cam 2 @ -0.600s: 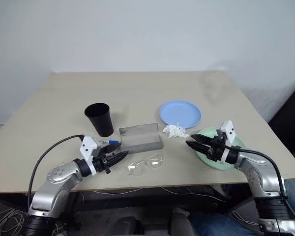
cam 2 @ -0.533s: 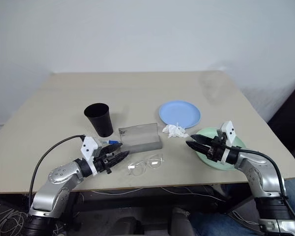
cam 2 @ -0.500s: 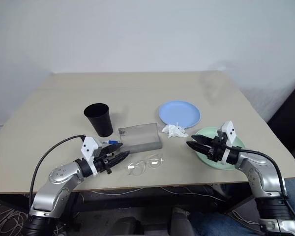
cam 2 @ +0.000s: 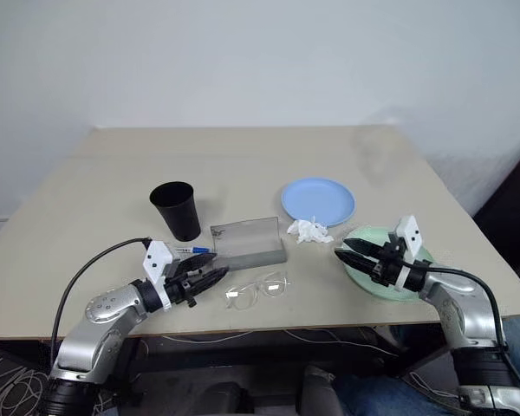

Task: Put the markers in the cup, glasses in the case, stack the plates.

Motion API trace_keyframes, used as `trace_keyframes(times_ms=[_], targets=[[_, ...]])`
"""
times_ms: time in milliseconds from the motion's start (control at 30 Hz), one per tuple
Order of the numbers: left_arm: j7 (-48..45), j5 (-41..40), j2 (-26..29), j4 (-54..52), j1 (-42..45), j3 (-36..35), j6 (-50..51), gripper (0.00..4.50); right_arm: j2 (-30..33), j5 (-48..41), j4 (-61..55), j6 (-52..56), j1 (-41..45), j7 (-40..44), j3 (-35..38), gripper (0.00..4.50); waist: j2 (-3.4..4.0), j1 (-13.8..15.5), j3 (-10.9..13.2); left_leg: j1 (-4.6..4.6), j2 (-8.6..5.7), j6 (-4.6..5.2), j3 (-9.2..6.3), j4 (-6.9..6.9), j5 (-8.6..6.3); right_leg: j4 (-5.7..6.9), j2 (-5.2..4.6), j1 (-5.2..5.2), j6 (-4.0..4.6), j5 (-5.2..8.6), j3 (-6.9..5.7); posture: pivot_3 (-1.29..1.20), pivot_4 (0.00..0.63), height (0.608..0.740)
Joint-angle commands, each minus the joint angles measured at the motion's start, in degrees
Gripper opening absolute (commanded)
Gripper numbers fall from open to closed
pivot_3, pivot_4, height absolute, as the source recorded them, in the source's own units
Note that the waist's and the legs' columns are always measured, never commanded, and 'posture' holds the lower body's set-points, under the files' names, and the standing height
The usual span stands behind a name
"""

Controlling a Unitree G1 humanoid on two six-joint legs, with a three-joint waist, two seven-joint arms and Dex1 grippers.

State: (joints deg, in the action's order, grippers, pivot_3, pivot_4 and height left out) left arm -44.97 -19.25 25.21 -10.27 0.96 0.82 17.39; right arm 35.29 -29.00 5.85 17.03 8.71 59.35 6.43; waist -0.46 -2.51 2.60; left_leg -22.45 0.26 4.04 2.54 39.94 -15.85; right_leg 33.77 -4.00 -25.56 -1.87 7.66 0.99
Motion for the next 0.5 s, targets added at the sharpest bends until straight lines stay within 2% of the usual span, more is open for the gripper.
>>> trace_keyframes(times_ms=[33, 233, 500], targets=[[-1.5, -2.1, 0.9, -0.9, 1.4, -1.4, -0.4, 2.37, 0.2, 0.1, -3.7, -1.7, -1.0, -1.3, 2.4, 1.97, 0.01, 0.0, 0.0, 0.00, 0.00, 0.00, 0.00, 0.00, 0.00, 0.00, 0.00, 0.00, 0.00, 0.00, 0.00, 0.00, 0.000, 0.721], [-2.4, -4.3, 1.4, 0.4, 3.1, -2.4, 0.8, 2.37, -0.2, -0.2, -9.1, -0.6, -4.3, -4.3, 2.4, 1.97, 0.02, 0.0, 0.0, 0.01, 0.03, -0.01, -0.01, 0.00, -0.01, 0.02, 0.00, -0.01, 0.01, 0.00, 0.00, 0.00, 0.000, 0.721], [-2.2, -3.2, 0.0, 2.9, 5.5, -1.2, -0.3, 2.37, 0.0, 2.5, -15.3, 2.3, -4.4, -8.9, -0.1, 1.97, 0.03, -0.1, 0.0, -0.01, 0.05, -0.01, 0.02, 0.01, 0.00, 0.01, 0.01, -0.02, 0.00, 0.00, -0.01, 0.00, 0.000, 0.721]])
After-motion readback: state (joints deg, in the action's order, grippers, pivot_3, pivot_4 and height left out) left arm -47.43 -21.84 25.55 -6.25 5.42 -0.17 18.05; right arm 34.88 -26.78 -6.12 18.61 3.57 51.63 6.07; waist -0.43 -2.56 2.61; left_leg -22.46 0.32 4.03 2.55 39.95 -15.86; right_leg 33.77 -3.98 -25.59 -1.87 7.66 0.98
